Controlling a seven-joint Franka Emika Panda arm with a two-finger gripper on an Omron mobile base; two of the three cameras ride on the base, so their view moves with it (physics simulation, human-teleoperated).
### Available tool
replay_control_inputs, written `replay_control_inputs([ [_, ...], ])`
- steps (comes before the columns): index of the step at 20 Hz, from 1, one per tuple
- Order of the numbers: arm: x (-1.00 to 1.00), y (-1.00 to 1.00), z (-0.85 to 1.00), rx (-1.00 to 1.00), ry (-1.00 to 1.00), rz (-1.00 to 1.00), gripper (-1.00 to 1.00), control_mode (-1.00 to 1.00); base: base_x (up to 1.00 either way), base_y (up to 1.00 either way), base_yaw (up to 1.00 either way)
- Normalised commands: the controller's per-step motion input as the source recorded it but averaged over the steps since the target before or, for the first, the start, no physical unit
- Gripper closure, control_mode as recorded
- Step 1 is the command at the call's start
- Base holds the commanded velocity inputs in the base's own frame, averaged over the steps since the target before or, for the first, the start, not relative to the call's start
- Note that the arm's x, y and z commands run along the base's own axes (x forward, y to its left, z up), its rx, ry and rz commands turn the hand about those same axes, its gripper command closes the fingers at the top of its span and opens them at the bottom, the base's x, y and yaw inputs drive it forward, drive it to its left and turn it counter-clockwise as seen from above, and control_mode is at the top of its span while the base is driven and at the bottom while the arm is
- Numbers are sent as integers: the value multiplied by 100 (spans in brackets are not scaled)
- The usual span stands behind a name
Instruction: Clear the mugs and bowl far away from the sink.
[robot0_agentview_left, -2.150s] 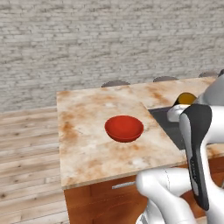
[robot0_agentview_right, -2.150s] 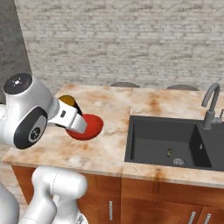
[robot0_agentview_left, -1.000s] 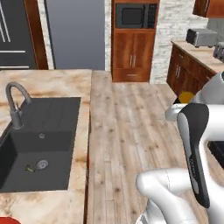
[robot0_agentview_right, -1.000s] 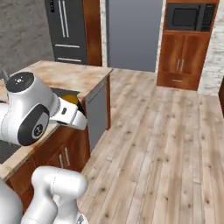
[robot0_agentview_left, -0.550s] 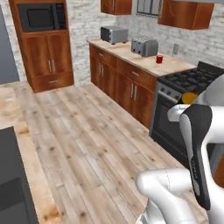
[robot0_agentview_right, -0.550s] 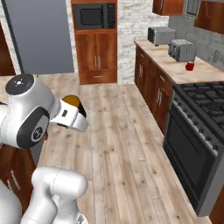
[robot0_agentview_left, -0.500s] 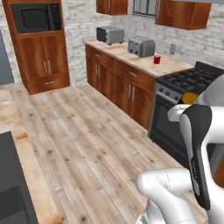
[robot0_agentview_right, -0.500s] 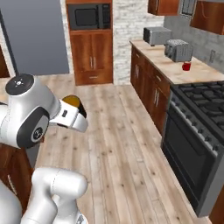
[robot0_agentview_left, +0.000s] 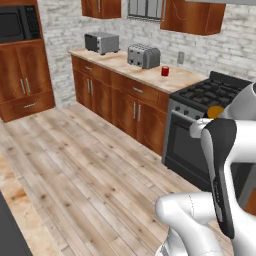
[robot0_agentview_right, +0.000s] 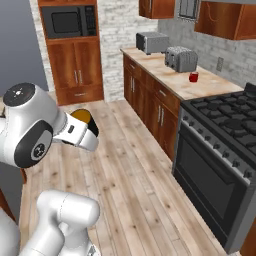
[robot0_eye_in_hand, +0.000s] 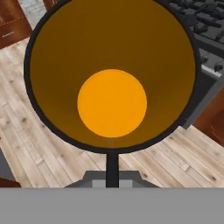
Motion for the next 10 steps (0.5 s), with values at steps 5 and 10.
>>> replay_control_inputs([
  [5, 0, 0, 0, 0, 0, 0, 100, 100, 100, 48, -32],
  [10, 0, 0, 0, 0, 0, 0, 100, 100, 100, 4, -13],
])
